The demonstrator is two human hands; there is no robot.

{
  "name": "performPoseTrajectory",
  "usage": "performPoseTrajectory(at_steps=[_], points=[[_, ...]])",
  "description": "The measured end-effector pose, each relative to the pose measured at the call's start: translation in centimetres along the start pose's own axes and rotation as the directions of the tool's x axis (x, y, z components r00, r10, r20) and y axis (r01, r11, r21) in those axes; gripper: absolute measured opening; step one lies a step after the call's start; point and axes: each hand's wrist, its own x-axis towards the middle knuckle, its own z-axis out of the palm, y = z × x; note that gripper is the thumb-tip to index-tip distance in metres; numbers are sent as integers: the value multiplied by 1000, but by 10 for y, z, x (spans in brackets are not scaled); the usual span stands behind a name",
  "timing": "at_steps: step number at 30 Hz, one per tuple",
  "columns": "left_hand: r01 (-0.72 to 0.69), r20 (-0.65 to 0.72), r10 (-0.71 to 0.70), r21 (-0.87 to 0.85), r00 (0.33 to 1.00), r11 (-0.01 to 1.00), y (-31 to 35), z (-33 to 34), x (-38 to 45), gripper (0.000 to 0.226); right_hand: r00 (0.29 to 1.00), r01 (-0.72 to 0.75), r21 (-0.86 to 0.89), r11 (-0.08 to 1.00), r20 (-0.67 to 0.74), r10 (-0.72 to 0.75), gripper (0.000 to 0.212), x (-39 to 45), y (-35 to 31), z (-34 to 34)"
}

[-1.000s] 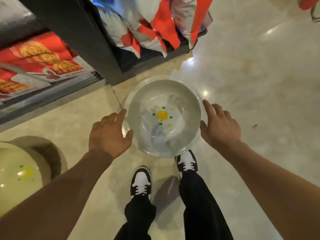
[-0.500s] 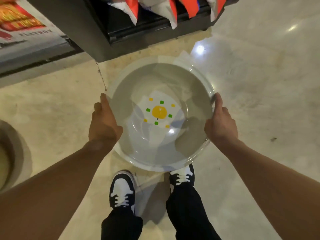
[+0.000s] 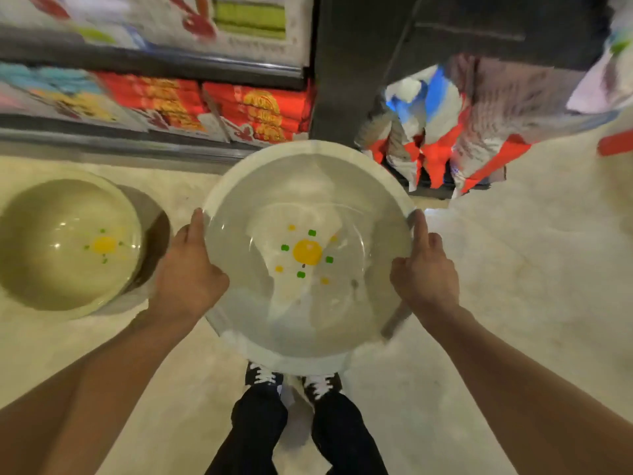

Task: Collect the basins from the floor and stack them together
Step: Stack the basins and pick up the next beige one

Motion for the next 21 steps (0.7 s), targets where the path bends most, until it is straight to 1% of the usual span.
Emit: performPoseTrajectory(at_steps=[2,4,6,8,10,12,15,16,19,21], points=[[85,-60,-85,1,995,996,-21,-47,-13,89,994,105,-27,994,20,-104,83,-12,-47,-14],[152,-130,-158,-55,979,987,-49,-90,-32,88,972,234,-43,971,38,-232,90,-28,-94,-23],[234,-192,-251,-108,949,966,-80,-131,-63,87,930,364,-29,931,60,-362,97,-49,-143,-30],[325,-268,-353,-146,896,935,-115,-165,-102,85,876,476,12,879,76,-476,95,-76,-194,-37],[403,-325,-458,-224,828,887,-151,-194,-149,83,793,604,28,797,82,-604,91,-107,-246,-40],[477,-343,-562,-304,753,825,-185,-217,-199,78,697,712,24,702,107,-709,91,-143,-295,-38],[554,-374,-692,-417,618,721,-234,-238,-278,54,550,826,37,563,164,-819,85,-204,-359,-25],[577,-378,-725,-440,576,688,-250,-241,-304,51,506,852,45,522,193,-841,83,-226,-379,-17],[618,-375,-804,-514,461,594,-300,-243,-381,60,376,909,79,408,262,-889,79,-302,-430,9],[617,-375,-846,-580,379,532,-332,-236,-430,63,272,938,121,324,319,-908,72,-356,-457,35]])
